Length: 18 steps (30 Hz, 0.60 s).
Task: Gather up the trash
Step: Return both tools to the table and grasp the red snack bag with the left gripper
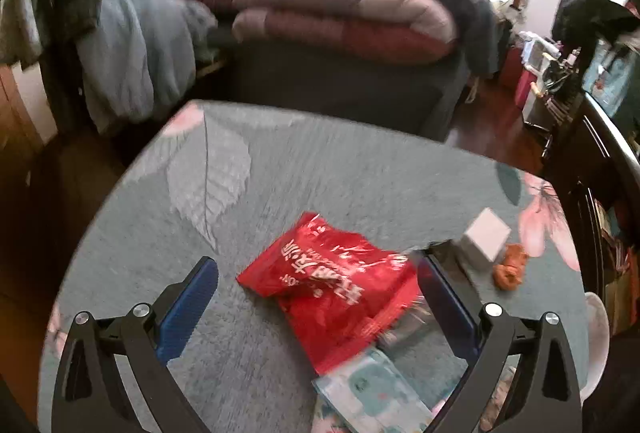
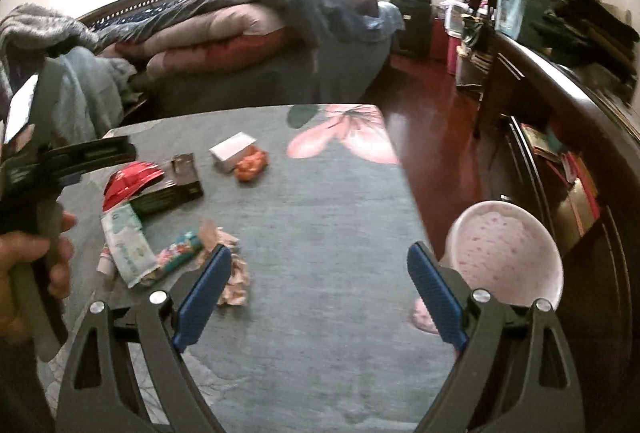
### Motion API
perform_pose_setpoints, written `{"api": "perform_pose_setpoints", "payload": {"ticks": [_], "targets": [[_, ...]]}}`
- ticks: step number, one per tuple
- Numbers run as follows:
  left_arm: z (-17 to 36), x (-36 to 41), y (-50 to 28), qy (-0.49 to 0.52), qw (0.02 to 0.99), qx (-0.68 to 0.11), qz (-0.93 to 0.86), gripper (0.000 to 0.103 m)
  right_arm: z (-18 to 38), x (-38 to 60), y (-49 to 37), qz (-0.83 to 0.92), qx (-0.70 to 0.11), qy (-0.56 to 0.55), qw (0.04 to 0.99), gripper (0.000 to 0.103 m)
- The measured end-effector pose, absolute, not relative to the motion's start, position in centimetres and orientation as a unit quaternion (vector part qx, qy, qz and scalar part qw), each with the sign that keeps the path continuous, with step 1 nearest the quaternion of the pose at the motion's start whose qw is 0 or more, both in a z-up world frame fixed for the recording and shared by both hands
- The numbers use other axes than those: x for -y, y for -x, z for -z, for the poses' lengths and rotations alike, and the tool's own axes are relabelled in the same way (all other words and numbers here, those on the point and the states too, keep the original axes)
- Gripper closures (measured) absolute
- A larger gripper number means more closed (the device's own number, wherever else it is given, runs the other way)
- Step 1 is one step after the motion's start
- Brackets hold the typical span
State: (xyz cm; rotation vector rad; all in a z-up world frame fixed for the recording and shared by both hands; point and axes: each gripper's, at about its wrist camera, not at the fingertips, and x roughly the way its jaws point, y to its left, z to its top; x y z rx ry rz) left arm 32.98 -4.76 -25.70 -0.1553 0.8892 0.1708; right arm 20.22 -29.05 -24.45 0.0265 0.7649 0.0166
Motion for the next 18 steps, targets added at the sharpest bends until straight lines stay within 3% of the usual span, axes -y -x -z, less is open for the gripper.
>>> {"api": "perform_pose_setpoints", "payload": {"ticks": [3, 5, 6, 9, 12, 18], "targets": [[26.7, 4.1, -33.4, 0.089, 0.891, -0.436, -0.086, 0.004, 24.6, 28.3, -20.5, -0.015, -0.376, -0.007, 0.926, 0.013], [27.1, 4.0, -33.8, 0.094, 0.889, -0.439, -0.089, 0.012, 24.7, 27.9, -20.7, -0.017, -0.378, -0.002, 0.926, 0.013], [27.4, 3.8, -33.9, 0.103, 0.886, -0.444, -0.083, 0.022, 24.8, 27.7, -20.7, -0.017, -0.379, 0.0, 0.925, 0.013], [27.8, 3.5, -34.1, 0.125, 0.881, -0.451, -0.066, 0.034, 25.0, 27.1, -20.9, -0.018, -0.382, 0.004, 0.924, 0.013], [27.7, 3.7, -34.1, 0.108, 0.888, -0.442, -0.07, 0.061, 25.2, 26.7, -21.0, -0.018, -0.385, 0.003, 0.923, 0.013], [26.6, 2.3, -33.3, 0.128, 0.899, -0.415, -0.058, 0.079, 26.3, 26.4, -21.5, -0.024, -0.396, -0.016, 0.918, 0.014]]}}
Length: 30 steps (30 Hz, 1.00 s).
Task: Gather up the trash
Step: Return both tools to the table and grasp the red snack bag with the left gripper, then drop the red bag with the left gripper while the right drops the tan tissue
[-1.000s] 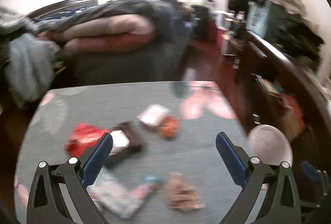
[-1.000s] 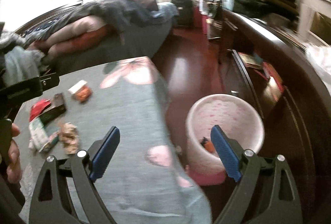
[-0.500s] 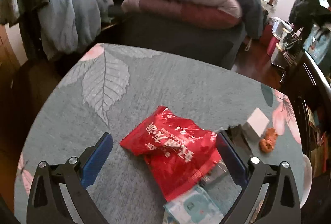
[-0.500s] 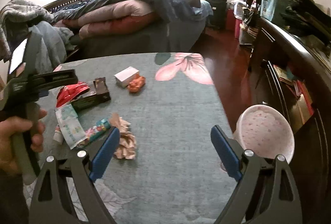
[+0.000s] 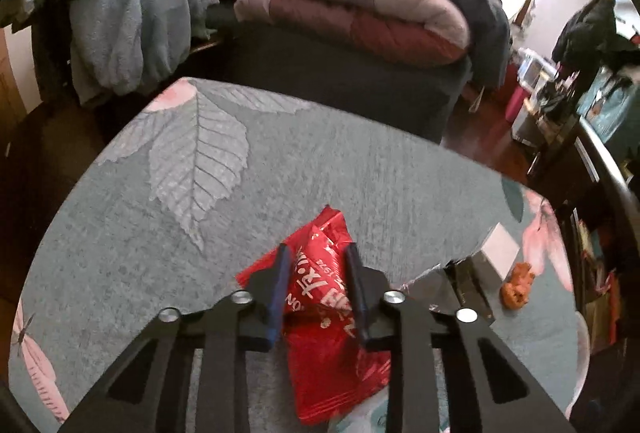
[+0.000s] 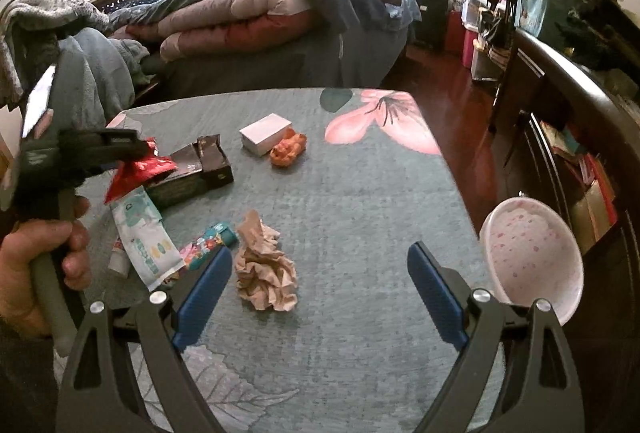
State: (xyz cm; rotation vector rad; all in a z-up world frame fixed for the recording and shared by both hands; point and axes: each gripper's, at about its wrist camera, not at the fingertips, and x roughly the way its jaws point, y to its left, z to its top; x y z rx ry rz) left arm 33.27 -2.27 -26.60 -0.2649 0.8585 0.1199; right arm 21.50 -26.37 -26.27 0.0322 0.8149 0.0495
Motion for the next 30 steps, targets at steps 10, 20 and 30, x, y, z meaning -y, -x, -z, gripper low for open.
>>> {"api": "perform_pose_setpoints", "payload": {"ticks": [10, 20, 30], "targets": [[21.5, -0.2, -29.0, 0.126, 0.93, -0.34, -0.052, 0.08, 29.2, 23.9, -23.9, -0.05, -0.44, -0.015, 0.897, 0.038], [19.2, 1.6, -26.8, 0.095, 0.942, -0.322, -0.028, 0.08, 29.1, 23.5, -23.2, -0.048, -0.433, 0.001, 0.9, 0.08], [16.9, 7.2, -25.1, 0.089, 0.946, -0.307, 0.054, 0.08, 25.9, 29.3, -19.6, -0.014, -0.403, -0.036, 0.914, 0.079]]}}
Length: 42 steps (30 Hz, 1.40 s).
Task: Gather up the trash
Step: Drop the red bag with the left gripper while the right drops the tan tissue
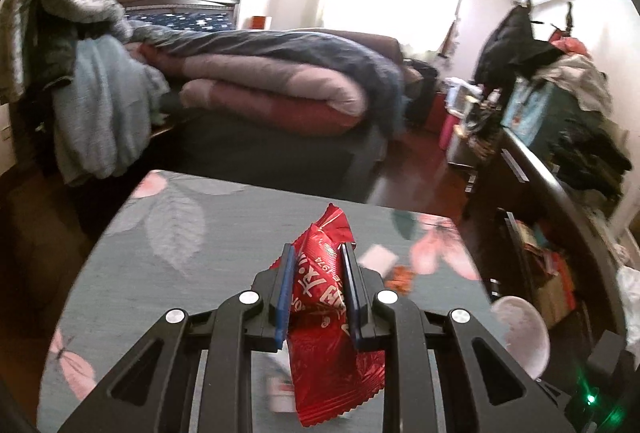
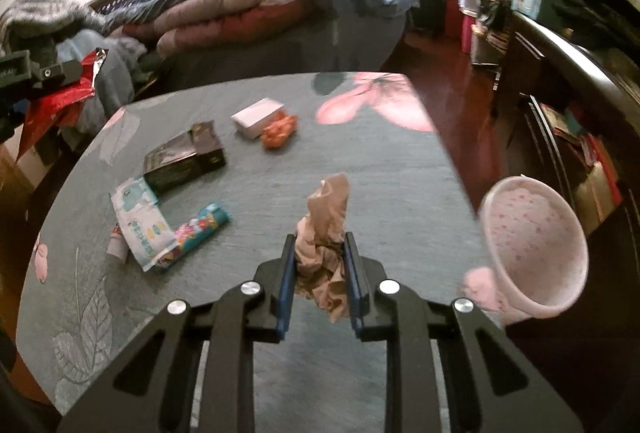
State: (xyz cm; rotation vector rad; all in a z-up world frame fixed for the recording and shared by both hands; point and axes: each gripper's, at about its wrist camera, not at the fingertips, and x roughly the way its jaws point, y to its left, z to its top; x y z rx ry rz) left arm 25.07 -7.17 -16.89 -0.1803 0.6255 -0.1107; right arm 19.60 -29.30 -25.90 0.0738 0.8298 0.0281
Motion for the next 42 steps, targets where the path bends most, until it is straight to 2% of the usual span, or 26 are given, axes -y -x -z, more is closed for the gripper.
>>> {"api": "perform_pose_setpoints", "payload": {"ticks": [19, 32, 42], "targets": [[16.3, 23.2, -23.7, 0.024, 0.924, -0.315, 0.217, 0.08, 25.3, 44.3, -13.4, 0.111, -0.372, -0.124, 0.913, 0.079], [19.9, 36.5, -25.1, -0.033, 0.879, -0.347, 0.325, 0.08, 27.3, 53.5, -13.6, 0.192, -0.357, -0.176, 0.897, 0.079], [24.3, 42.6, -28.3, -0.051, 0.852, -0.385, 0.352, 0.079, 30.6, 58.0, -17.5, 0.213, -0.354, -0.198, 0.889, 0.079]]}}
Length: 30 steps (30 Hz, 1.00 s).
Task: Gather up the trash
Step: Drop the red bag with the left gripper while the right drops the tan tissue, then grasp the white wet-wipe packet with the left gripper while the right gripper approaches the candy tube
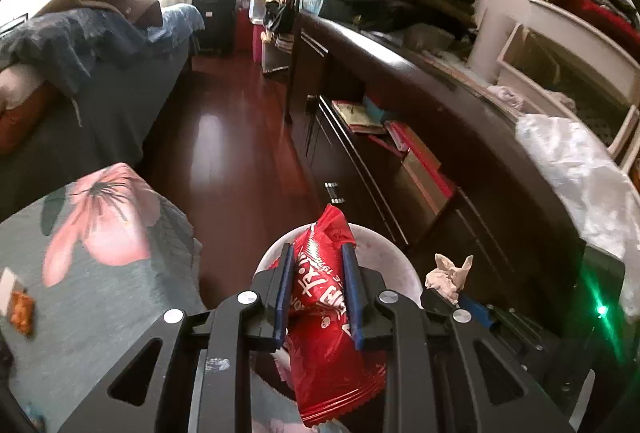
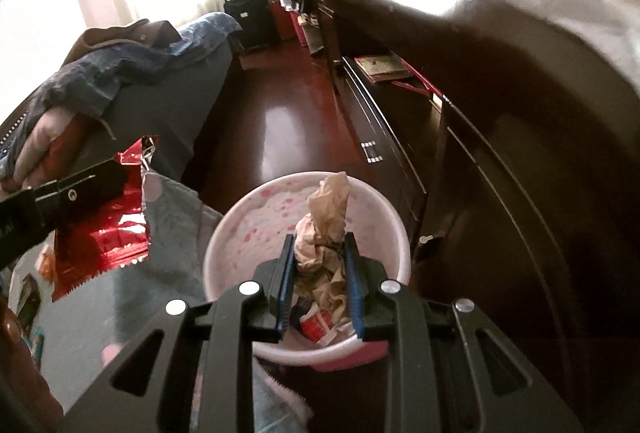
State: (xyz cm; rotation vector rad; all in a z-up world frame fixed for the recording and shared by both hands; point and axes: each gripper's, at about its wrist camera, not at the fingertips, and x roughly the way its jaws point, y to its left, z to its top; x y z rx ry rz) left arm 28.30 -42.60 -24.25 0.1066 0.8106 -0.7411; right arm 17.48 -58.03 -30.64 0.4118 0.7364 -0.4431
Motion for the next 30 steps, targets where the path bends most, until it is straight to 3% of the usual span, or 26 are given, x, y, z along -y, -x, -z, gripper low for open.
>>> {"api": "perform_pose_setpoints", "payload": {"ticks": [5, 12, 18, 20, 30], "targets": [[26.0, 43.7, -30.6, -0.032, 0.835, -0.413, 0.362, 0.072, 33.1, 59.4, -19.6, 0.206, -0.369, -0.208, 0.882, 0.076], [26.8, 44.3, -31.9, -0.028, 0.851, -0.398, 0.342, 0.03, 35.1, 59.7, -20.9, 0.21, -0.37, -0.202, 0.882, 0.058], [25.6, 42.3, -31.4, -0.014, 0.864, -0.38, 0.33, 0.023, 34.8, 58.6, -20.3, 0.222, -0.377, -0.191, 0.879, 0.053], [25.0, 41.4, -31.0, -0.013, 0.87, -0.371, 0.324, 0.02, 34.1, 57.8, -19.9, 0.224, -0.378, -0.187, 0.879, 0.041], [22.4, 33.4, -28.8, -0.025, 0.904, -0.356, 0.235, 0.011, 29.6, 51.3, -17.9, 0.179, -0.376, -0.173, 0.893, 0.023]]}}
